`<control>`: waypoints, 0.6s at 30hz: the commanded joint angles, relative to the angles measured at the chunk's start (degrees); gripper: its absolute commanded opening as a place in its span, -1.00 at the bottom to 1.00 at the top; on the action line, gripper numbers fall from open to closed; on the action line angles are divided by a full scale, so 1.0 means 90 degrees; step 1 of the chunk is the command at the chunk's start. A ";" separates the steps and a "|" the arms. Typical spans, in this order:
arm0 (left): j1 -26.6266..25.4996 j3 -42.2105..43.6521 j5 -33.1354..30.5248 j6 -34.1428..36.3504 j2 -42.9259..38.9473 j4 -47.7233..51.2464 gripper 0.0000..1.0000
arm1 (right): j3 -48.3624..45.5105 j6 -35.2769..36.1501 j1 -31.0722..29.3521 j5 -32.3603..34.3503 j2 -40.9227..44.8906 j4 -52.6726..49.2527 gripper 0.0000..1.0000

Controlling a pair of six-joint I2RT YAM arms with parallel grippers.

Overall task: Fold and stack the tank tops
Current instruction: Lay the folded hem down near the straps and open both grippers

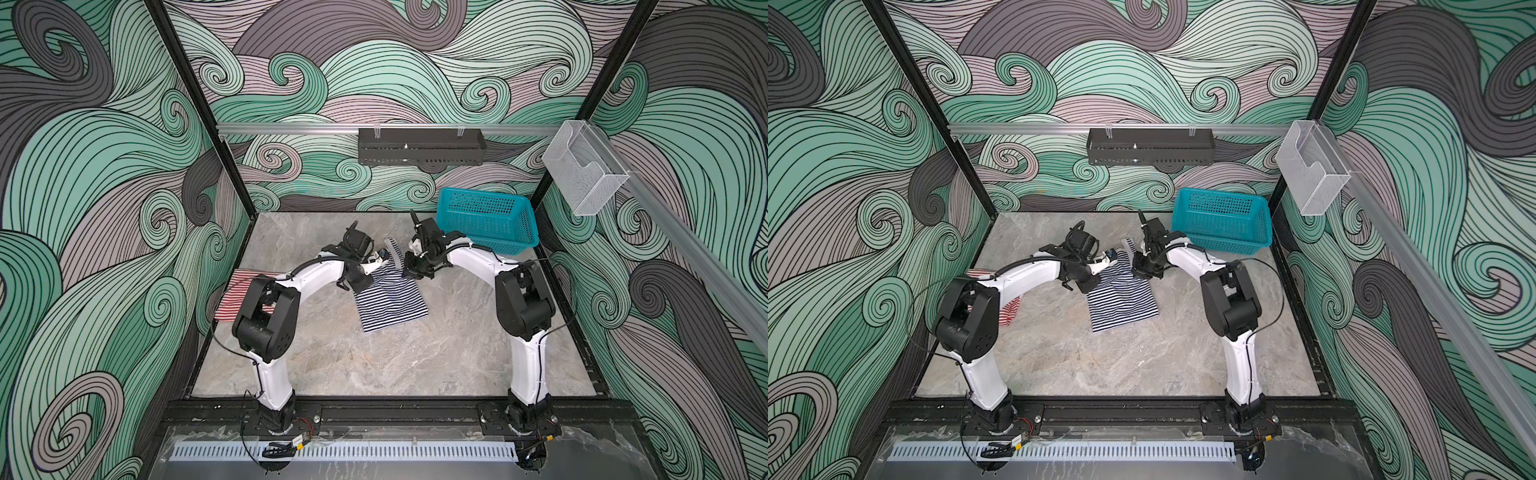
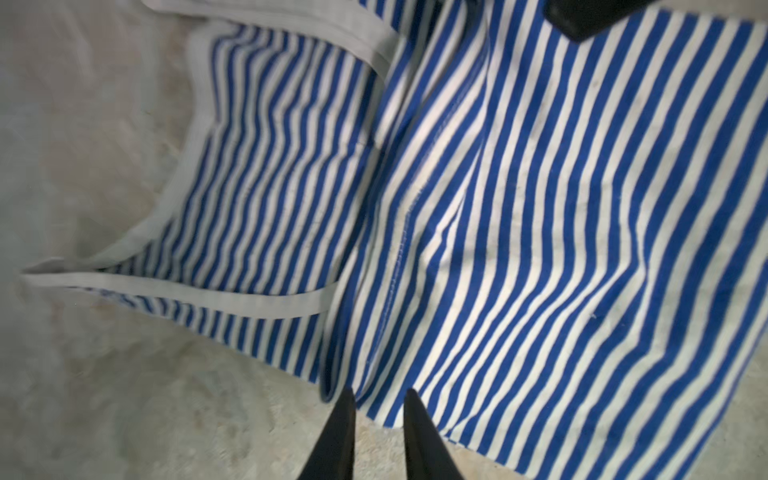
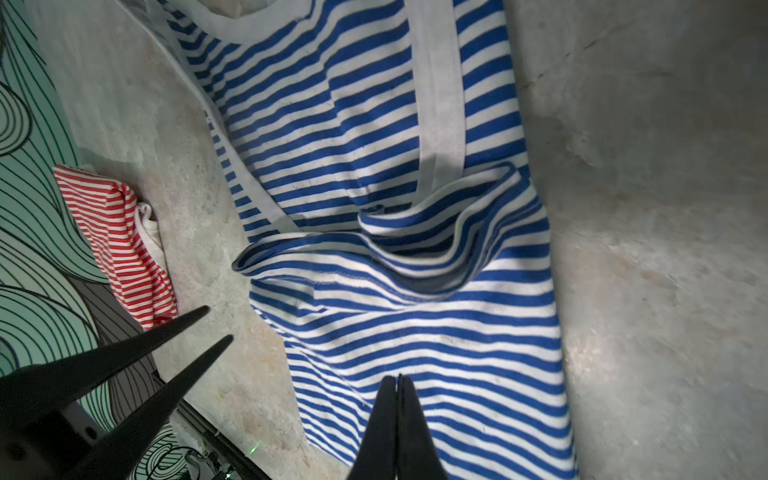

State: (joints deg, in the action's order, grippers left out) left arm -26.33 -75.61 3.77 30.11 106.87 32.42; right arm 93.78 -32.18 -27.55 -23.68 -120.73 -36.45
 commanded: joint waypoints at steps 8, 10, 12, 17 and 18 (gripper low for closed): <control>-0.0008 -0.0505 -0.1097 -0.0276 0.0939 -0.0272 -0.39 | 0.0763 -0.0197 0.0082 0.0190 -0.0999 -0.0055 -0.88; -0.0010 -0.0505 -0.1353 -0.0329 0.0995 -0.0357 -0.34 | 0.0819 -0.0237 0.0125 0.0296 -0.1156 -0.0055 -0.85; -0.0013 -0.0503 -0.1633 -0.0395 0.1053 -0.0416 -0.33 | 0.0840 -0.0261 0.0145 0.0493 -0.1238 -0.0056 -0.78; -0.0005 -0.0524 -0.2399 -0.0411 0.1332 -0.0517 -0.29 | 0.0870 -0.0233 0.0160 0.1041 -0.1297 -0.0339 -0.56; -0.0005 -0.0528 -0.2464 -0.0382 0.1396 -0.0489 -0.30 | 0.0868 -0.0226 0.0175 0.1123 -0.1284 -0.0373 -0.51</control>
State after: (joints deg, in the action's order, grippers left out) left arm -26.41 -79.57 -12.25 27.27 116.49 27.77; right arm 101.51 -34.06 -26.46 -19.64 -131.17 -36.56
